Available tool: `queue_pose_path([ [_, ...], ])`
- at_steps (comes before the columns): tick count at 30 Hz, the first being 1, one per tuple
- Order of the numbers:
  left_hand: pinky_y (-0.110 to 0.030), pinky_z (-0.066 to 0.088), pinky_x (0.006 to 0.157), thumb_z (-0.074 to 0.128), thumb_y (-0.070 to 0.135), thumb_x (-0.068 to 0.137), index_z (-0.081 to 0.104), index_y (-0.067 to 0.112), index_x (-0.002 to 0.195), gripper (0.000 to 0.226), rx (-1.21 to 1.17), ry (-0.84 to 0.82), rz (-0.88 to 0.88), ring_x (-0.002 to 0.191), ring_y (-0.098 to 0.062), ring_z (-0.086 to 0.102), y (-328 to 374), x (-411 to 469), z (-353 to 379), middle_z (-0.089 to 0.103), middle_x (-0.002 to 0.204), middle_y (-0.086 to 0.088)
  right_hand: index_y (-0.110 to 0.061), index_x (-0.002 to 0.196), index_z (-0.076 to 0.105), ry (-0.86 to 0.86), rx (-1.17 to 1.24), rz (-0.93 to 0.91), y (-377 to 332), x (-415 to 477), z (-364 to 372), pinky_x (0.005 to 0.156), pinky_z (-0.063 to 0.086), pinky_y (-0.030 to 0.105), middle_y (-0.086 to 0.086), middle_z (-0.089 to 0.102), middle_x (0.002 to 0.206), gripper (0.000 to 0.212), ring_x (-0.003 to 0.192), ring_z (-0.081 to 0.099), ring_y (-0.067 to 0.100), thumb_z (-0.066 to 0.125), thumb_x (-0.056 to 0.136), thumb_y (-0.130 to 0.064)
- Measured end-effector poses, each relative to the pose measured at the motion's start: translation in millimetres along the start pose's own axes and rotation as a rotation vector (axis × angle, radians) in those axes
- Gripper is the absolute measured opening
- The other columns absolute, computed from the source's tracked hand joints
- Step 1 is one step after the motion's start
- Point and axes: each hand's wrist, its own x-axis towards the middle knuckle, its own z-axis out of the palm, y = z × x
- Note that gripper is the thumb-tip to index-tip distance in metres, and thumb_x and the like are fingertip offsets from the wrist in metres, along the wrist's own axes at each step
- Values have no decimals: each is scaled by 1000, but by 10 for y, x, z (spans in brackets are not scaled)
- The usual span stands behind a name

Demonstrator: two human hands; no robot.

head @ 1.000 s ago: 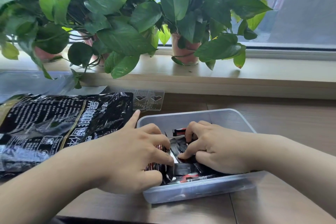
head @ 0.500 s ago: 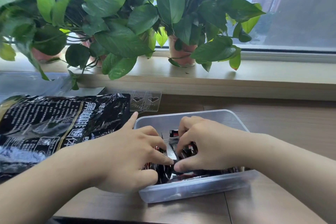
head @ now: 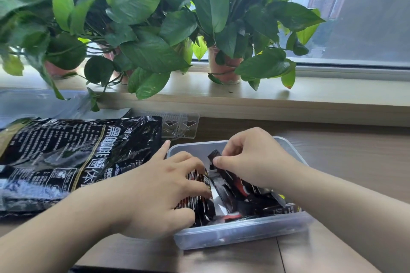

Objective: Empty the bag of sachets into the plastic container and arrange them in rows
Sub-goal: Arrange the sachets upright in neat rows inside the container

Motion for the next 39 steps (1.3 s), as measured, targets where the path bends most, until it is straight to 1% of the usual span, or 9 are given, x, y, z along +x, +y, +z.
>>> queue_pose_path([
  [5,-57,-6,122,24,52,75,44,50,136,64,-6,9,-37,134,-4,16,24,-10,-7,29,134,12,-12,61,71,-26,-108,21,-65,117,71,49,56,25,-2,64,45,24,46,62,10,73,75,-31],
  [10,-57,-5,122,22,52,75,45,49,134,63,-1,15,-50,133,-6,18,34,-17,-6,31,132,9,-17,59,66,104,-110,-67,-118,179,62,43,38,16,-12,64,49,23,48,58,0,69,75,-33],
  [14,-57,-4,122,21,52,74,48,48,133,66,-8,24,-48,131,-5,20,36,-11,-2,33,129,10,-8,60,65,-77,-170,1,-66,96,134,37,46,16,-4,65,42,30,33,59,6,69,79,-30],
  [19,-55,-2,123,21,52,73,50,49,133,66,-23,33,-55,131,-3,19,37,-18,12,32,127,13,-12,68,64,-223,-71,53,-47,25,199,32,34,10,3,67,45,39,32,59,6,72,88,-45],
  [22,-54,0,123,22,52,74,50,48,133,65,-13,30,-57,129,-3,20,36,-22,13,32,126,12,-12,75,69,-335,39,83,-61,10,154,44,49,13,1,75,60,33,44,68,8,72,88,-42],
  [24,-53,2,122,22,52,75,50,47,133,64,-7,29,-53,127,-3,22,32,-22,15,33,125,13,-13,82,74,-414,42,100,-47,-7,126,72,62,28,1,78,70,27,59,75,9,77,83,-39],
  [26,-51,1,122,21,51,75,50,47,133,65,-4,26,-39,128,-2,22,29,-17,19,36,126,15,-13,84,76,-454,71,129,-19,-8,110,92,58,45,4,79,75,20,68,77,12,81,79,-31],
  [34,-40,-16,121,22,47,74,37,43,149,77,-117,74,-24,139,6,18,-5,-34,66,44,130,20,-5,78,76,-423,191,130,33,-6,199,86,61,50,14,79,78,8,77,78,25,82,73,-7],
  [39,-53,-16,120,21,48,76,33,47,151,76,-79,45,-15,142,11,2,-13,-31,64,29,150,26,-9,85,79,-483,237,136,47,2,134,89,61,41,12,80,85,13,84,78,26,74,79,1],
])
